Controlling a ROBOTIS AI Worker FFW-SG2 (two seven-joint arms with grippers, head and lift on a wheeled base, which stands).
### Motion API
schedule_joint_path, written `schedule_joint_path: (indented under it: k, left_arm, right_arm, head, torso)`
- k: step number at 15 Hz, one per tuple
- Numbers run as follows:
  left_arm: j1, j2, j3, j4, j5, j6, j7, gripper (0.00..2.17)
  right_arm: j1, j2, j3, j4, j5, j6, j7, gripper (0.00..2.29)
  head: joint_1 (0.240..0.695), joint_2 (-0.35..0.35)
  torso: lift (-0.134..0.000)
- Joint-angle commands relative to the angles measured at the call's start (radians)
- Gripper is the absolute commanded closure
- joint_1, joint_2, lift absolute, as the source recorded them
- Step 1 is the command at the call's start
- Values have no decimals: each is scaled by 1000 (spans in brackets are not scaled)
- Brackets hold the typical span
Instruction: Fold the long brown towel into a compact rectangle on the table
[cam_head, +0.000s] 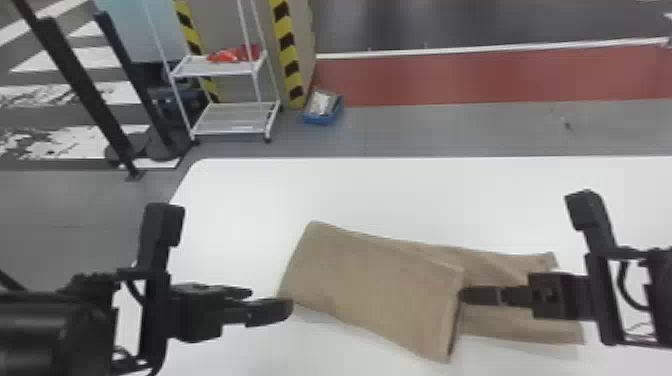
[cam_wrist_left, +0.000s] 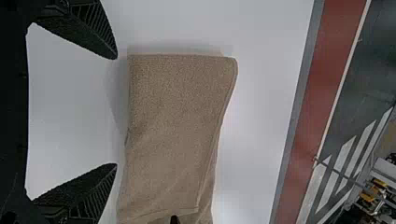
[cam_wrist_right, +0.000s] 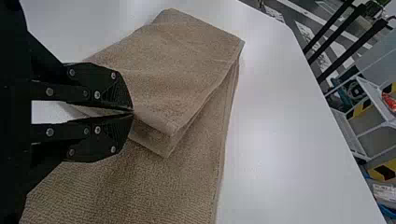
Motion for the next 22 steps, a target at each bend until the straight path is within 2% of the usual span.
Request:
schedule_joint_path:
  k: [1,3,5,6,10,13,15,17,18,22]
  left_arm:
    - [1,0,-2,0,0,4,0,63]
    - [4,0,-3,0,0,4,1,63]
    - [4,0,-3,0,0,4,1,66]
    - [4,0,-3,0,0,4,1,66]
    - [4,0,-3,3,0,4,4,66]
    - [6,0,0,6,0,4,3,66]
    - [9,2,3,10,0,4,1,66]
    - [9,2,3,16,1,4,1,70]
    - [9,2,3,17,1,4,1,70]
    - [9,2,1,20,1,4,3,70]
  right_arm:
    - [1,-1,3,3,8,2,0,998]
    - [1,-3,10,3,16,2,0,799]
    - [3,-3,20,3,16,2,2,785]
    - [4,-5,29,3,16,2,2,701]
    - [-1,-3,75,11,28,2,-2,687]
    - [-14,0,106,28,51,2,-2,697]
    - [-19,0,107,34,56,2,-2,910]
    - [-20,0,99,34,54,2,0,923]
    - [-20,0,96,34,52,2,-2,1025]
    - [-20,0,81,34,45,2,0,1055]
  head:
    - [695,152]
    - [695,148]
    - [695,148]
    - [695,149]
    - [695,164]
    - [695,178]
    - [695,187]
    - [695,190]
    - [695,190]
    - [695,185]
  torso:
    - [-124]
    - [-124]
    - [-124]
    - [-124]
    - [-124]
    - [-124]
    - [-124]
    - [-124]
    - [-124]
    - [-124]
